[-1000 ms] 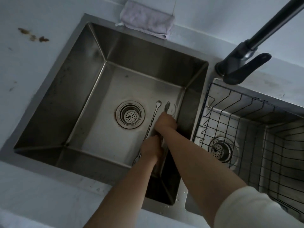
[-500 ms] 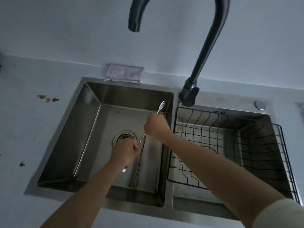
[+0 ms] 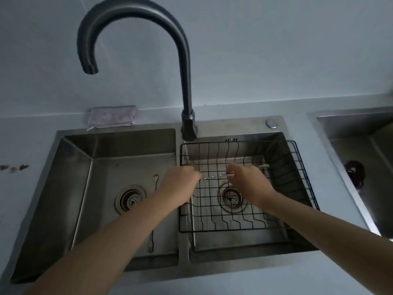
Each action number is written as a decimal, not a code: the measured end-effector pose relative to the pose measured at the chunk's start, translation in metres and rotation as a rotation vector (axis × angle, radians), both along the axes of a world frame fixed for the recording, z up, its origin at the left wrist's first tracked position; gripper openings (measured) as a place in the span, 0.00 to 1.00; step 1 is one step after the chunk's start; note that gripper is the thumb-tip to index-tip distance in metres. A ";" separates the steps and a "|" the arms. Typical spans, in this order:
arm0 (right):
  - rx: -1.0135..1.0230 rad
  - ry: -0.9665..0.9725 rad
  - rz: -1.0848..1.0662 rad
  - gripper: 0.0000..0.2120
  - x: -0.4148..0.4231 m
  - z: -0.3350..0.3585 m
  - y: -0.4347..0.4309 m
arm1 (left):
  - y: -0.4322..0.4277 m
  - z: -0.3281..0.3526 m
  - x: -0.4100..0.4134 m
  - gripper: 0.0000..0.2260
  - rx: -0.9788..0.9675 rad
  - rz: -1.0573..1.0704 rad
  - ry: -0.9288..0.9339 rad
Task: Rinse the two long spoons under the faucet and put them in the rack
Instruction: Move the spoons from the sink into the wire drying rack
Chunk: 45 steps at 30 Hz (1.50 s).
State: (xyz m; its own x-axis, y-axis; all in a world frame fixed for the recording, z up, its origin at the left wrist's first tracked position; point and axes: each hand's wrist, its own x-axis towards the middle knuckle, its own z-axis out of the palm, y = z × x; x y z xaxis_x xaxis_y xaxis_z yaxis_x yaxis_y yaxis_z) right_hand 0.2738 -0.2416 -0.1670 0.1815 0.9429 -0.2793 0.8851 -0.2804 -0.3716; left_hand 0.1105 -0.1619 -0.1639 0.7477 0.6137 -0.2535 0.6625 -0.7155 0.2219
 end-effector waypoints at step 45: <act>-0.070 0.343 -0.055 0.13 -0.068 -0.033 0.034 | 0.047 -0.029 -0.061 0.07 0.067 -0.114 -0.188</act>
State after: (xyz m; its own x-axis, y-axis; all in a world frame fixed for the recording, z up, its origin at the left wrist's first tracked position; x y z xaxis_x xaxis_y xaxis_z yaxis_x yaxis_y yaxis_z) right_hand 0.2061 -0.2077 -0.1997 0.1162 0.9107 -0.3963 0.6950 -0.3596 -0.6226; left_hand 0.0497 -0.1145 -0.1930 0.8432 0.5336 -0.0651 0.5283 -0.8003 0.2834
